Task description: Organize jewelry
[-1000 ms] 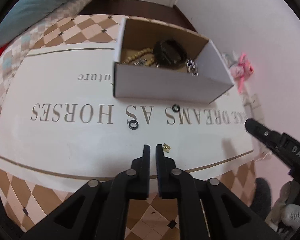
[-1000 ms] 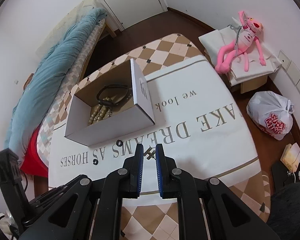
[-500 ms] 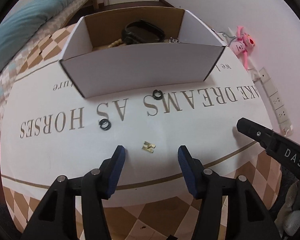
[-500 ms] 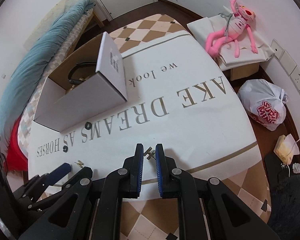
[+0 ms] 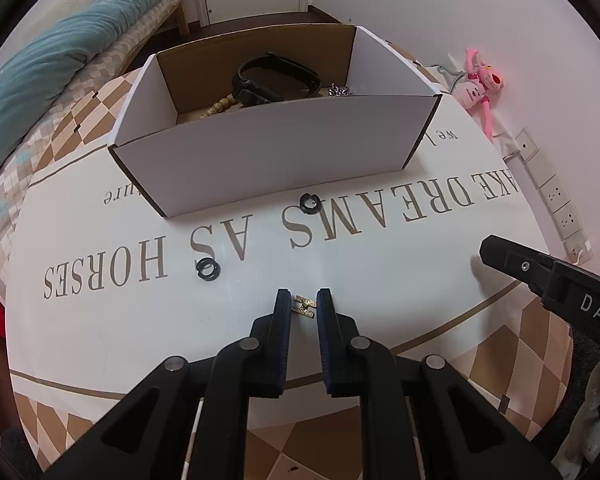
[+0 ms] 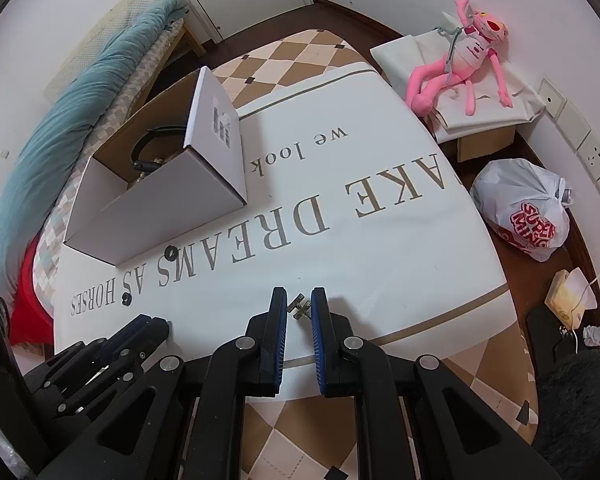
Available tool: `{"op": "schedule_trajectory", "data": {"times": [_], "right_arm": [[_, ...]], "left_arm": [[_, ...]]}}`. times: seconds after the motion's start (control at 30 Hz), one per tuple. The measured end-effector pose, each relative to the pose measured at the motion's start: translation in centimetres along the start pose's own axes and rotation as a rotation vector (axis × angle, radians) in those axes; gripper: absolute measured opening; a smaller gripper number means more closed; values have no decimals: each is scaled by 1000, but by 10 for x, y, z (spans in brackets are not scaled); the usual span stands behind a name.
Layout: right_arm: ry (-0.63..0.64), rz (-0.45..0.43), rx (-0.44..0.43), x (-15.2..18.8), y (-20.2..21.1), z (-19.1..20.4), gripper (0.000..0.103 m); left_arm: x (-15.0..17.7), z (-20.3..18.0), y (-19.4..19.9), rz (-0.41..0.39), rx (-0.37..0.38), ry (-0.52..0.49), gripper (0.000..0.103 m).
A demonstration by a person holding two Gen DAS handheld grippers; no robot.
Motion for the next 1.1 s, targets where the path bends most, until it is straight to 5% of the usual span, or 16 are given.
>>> {"op": "schedule_trajectory", "data": {"times": [0.27,0.47,0.7,0.9,1.0,1.03,1.1], "right_arm": [[22,-26,-48,-8,22,14,13],[78,-48,-159,-42,46,48,13],[145,1,-205,-95,32,85,13],[162,155,-165,-126,-6,98,14],[154,142,-158,-134,-4,98,29],[156,137,-159,-134,-3,98,36],[157,131,-153,-136,1,98,37]], "left_arm": [[-10,10,48,-57,92,49,10],[-59,36,94,-104,231,136,10],[-113,57,67,-16,265,163,10],[-132,75,46,58,220,206,12],[-136,82,52,32,164,204,44],[-138,85,54,25,159,209,64],[-139,90,59,4,143,213,67]]}}
Point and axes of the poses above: each gripper's, at about its wrist camera, not at the fingertips, and y roughly against the way its jaws point, z to its left, x to its underside, the point moved 1 cm from there along -y, roughly the way its jaws point, and after that the axes turned 6 degrees about z, right-handed, at the moved point
